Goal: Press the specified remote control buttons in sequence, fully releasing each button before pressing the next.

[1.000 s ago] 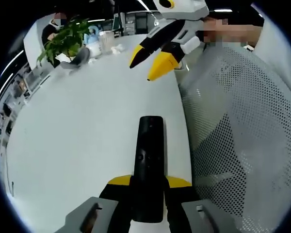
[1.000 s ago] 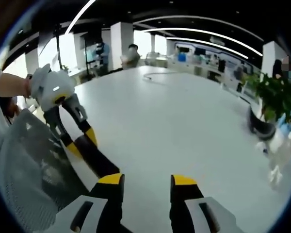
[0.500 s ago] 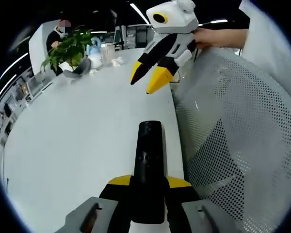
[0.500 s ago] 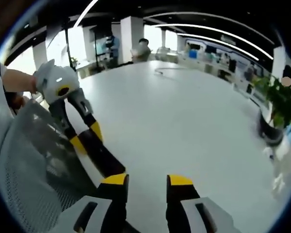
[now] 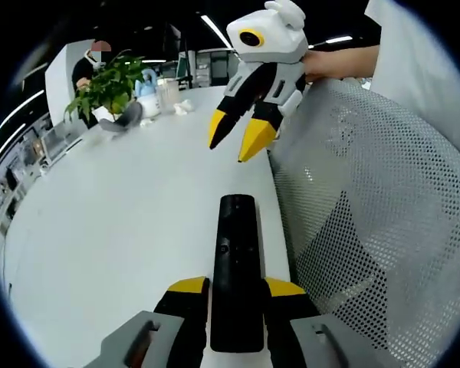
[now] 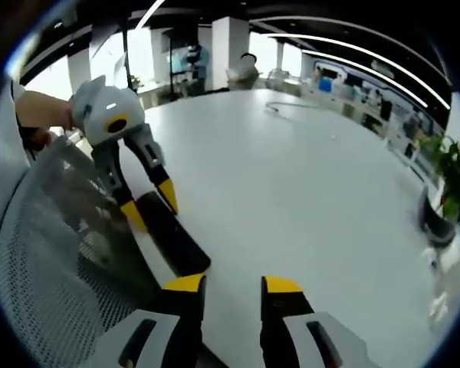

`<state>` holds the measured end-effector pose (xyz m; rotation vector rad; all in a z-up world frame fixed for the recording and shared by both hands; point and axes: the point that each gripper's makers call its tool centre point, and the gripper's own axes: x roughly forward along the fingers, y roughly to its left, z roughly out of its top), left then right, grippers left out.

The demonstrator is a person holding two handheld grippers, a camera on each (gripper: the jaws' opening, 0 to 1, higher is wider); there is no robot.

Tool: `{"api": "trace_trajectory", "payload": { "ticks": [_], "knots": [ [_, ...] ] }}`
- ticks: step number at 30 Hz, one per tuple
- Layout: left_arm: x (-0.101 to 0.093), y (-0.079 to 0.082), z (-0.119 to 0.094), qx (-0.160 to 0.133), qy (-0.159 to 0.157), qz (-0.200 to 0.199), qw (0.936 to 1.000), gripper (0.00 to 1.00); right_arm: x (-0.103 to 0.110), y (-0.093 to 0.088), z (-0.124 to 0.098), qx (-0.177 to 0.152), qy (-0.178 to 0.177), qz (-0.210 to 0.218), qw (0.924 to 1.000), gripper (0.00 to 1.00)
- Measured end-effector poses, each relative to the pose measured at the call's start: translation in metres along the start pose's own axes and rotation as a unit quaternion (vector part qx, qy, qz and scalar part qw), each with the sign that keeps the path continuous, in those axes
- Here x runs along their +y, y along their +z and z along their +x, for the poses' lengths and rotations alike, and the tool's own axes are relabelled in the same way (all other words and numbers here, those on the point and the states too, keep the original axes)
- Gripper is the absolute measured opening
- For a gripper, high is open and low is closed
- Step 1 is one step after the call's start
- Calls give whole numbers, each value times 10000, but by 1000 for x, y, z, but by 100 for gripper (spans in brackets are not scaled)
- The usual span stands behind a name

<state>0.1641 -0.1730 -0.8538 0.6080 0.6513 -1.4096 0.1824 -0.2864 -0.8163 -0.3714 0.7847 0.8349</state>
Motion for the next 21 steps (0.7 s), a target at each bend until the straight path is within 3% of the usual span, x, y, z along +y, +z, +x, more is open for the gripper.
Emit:
{"api": "trace_trajectory", "payload": {
  "ticks": [3,4,14,21],
  "knots": [
    [-3,-4,-2,89,-72,28,9999,28,2,2,0,-42,34,17,10000,25],
    [-7,-5,-4,125,-176,228,9995,25,3,2,0,-42,61,6,10000,25],
    [-7,-4,-3,448,-414,429,9972,25,22,4,3,25,506,-306,9982,18],
    [-8,-5,-2,712,-398,447,9957,25,34,5,5,120,825,-501,9953,12]
  ]
}}
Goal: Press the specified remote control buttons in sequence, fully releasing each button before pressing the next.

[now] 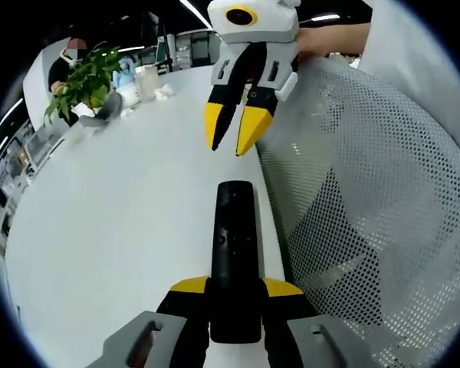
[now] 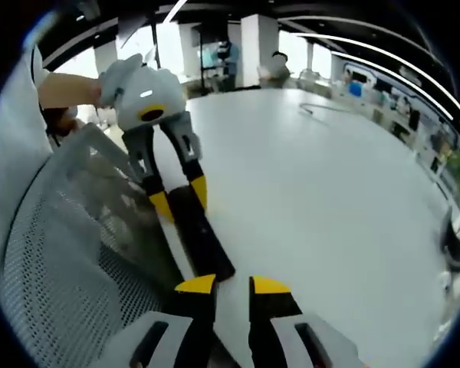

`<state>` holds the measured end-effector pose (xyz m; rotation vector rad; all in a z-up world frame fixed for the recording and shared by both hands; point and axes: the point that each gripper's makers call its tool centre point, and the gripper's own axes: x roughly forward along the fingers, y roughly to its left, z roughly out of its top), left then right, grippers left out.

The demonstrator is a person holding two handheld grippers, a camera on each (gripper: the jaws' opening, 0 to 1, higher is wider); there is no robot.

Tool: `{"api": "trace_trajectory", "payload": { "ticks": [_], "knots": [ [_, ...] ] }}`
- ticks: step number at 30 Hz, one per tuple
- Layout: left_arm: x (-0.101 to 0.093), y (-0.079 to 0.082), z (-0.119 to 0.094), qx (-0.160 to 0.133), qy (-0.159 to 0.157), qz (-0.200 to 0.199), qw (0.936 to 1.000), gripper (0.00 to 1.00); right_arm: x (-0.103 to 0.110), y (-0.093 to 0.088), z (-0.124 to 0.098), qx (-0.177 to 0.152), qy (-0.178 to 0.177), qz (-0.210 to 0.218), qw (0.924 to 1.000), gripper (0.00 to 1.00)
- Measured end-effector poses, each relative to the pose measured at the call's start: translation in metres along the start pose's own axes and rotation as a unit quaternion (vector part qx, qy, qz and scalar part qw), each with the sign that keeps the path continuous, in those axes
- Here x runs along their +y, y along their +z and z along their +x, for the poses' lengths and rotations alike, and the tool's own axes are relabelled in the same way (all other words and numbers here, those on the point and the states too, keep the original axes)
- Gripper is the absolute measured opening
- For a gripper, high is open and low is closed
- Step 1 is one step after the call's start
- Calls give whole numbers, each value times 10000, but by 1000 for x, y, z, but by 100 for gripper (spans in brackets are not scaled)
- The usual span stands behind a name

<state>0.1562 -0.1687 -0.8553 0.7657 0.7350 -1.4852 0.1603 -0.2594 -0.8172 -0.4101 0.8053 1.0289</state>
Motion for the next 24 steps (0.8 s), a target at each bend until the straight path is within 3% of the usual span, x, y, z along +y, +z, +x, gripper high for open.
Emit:
{"api": "trace_trajectory", "payload": {
  "ticks": [6,14,24],
  "knots": [
    [1,0,0,93,32,-101,9999,25,8,-3,2,210,289,-58,9993,5],
    [1,-1,1,343,36,-56,9994,25,16,-4,14,569,601,-449,9956,0],
    [1,-1,1,386,56,-67,9992,25,12,-5,24,790,575,-755,9923,0]
  ]
}}
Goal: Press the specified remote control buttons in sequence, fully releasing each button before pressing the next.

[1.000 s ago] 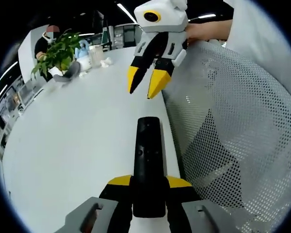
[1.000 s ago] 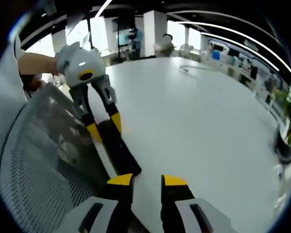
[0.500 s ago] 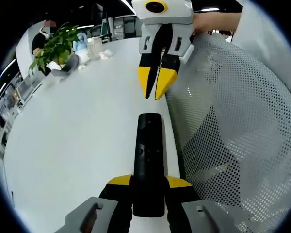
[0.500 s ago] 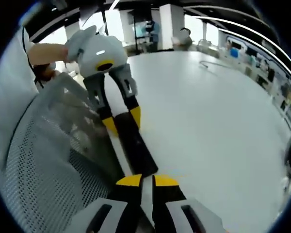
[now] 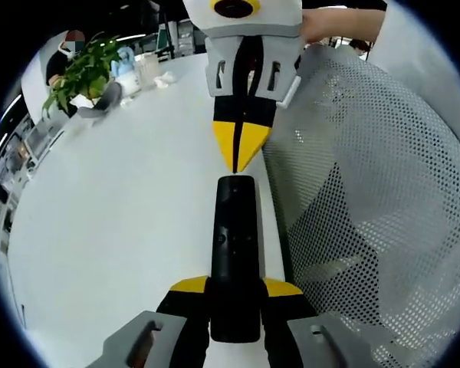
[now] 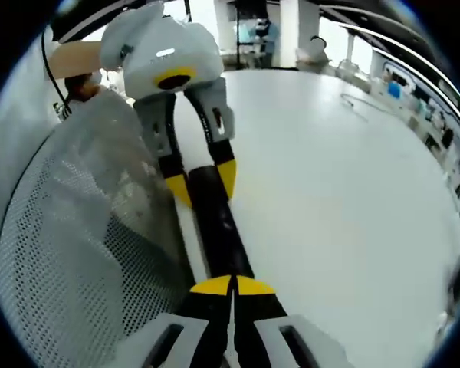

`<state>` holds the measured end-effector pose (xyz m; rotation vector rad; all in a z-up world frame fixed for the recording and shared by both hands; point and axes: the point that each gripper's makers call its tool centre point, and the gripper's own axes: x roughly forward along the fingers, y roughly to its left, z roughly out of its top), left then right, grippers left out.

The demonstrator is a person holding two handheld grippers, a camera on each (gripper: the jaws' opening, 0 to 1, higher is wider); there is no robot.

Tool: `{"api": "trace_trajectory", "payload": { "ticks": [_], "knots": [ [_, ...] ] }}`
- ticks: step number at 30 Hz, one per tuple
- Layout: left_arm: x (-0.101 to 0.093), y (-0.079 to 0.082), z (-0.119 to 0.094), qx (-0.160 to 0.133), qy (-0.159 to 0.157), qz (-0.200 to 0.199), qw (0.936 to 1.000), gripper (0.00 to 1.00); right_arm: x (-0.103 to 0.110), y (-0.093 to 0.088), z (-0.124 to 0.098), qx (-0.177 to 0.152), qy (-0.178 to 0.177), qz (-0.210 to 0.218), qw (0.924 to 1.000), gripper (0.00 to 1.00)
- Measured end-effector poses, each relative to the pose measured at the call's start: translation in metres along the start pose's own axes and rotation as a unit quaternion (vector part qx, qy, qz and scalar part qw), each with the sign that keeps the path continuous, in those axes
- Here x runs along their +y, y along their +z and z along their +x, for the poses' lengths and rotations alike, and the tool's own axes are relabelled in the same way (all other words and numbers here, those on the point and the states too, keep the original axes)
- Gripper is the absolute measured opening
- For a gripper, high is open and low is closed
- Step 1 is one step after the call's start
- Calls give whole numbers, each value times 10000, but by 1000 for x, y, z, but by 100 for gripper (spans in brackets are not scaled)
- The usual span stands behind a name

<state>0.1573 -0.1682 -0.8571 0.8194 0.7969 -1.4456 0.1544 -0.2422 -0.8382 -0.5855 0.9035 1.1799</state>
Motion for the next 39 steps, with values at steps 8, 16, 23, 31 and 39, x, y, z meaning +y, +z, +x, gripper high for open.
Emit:
{"api": "trace_trajectory", "payload": {
  "ticks": [8,16,23,31,39],
  "knots": [
    [0,0,0,-32,20,-42,10000,25,1,-5,5,296,86,-368,9988,0],
    [0,0,1,61,24,-27,10000,25,2,-6,7,740,81,-1169,9904,0],
    [1,0,1,109,33,-47,9999,25,0,-6,9,1360,254,-1173,9834,0],
    [1,1,1,85,43,-69,9999,25,-3,-5,9,1364,435,-58,9897,0],
    [1,1,2,164,22,-23,9999,25,0,-6,9,1196,236,-279,9921,0]
  ]
}}
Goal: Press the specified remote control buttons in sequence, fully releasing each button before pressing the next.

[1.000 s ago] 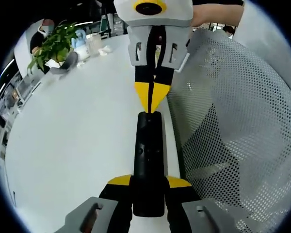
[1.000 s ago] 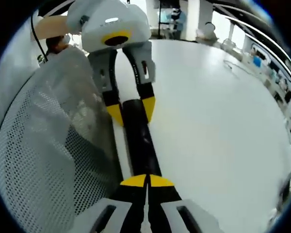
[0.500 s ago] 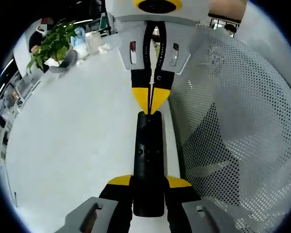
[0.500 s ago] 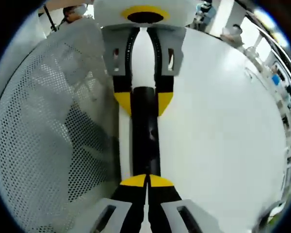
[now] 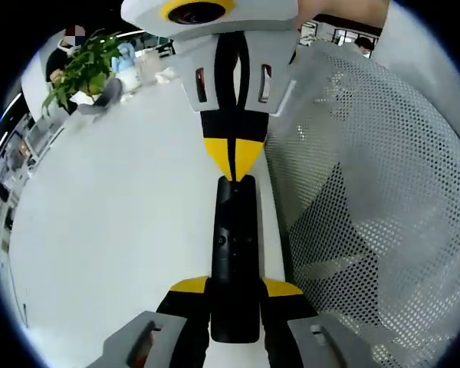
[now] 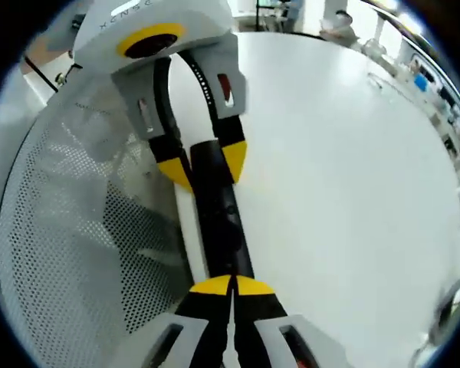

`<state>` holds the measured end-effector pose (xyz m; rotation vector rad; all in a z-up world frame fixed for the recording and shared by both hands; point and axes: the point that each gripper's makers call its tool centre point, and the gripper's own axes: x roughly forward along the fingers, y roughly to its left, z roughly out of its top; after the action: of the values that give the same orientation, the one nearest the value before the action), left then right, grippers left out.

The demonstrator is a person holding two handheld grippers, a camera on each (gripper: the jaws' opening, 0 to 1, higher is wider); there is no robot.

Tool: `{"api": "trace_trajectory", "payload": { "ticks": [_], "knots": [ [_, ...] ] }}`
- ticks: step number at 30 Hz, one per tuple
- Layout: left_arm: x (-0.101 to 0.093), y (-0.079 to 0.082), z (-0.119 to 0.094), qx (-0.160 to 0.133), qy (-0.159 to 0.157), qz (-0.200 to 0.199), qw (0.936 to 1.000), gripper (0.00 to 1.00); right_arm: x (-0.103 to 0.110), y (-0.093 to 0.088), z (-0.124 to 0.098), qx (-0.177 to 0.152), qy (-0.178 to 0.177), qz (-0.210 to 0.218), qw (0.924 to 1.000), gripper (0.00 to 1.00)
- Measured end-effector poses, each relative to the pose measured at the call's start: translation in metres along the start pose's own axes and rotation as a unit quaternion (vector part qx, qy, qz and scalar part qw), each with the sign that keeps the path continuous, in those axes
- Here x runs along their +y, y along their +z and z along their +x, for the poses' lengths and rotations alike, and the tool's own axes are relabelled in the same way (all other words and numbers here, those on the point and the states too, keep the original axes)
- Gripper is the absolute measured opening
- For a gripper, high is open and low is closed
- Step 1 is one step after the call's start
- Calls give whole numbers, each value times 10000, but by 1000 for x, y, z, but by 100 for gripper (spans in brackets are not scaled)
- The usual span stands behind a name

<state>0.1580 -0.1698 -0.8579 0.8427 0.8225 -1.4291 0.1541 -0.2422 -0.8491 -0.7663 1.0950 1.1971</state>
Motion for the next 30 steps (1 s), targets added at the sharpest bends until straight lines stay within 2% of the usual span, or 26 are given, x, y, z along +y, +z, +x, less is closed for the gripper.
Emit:
{"api": "trace_trajectory", "payload": {
  "ticks": [5,8,9,10,14,16,20,23,26,30],
  "knots": [
    [0,0,0,10,10,11,10000,25,-1,-1,-1,-91,-23,-56,9999,0],
    [0,1,0,13,17,-90,10000,25,-1,0,-2,-336,-8,77,9994,0],
    [0,1,0,20,34,-107,9999,25,-1,1,-2,-462,-69,334,9983,0],
    [0,1,0,44,64,-157,9998,25,-1,1,-2,-503,-122,391,9979,0],
    [0,1,0,10,146,-258,9996,25,0,2,-2,-798,-491,227,9953,0],
    [0,0,0,-73,151,-254,9995,25,0,2,-2,-980,-606,287,9929,0],
    [0,0,-1,-231,182,-297,9991,25,-2,4,-3,-1223,-571,546,9893,0],
    [0,1,-1,-358,209,-349,9985,25,-2,6,-2,-1258,-579,519,9890,0],
    [0,1,-1,-425,211,-374,9982,25,-1,6,-2,-1113,-670,114,9915,0],
    [0,2,-1,-397,203,-363,9983,25,-2,6,-2,-1119,-629,191,9915,0]
  ]
}}
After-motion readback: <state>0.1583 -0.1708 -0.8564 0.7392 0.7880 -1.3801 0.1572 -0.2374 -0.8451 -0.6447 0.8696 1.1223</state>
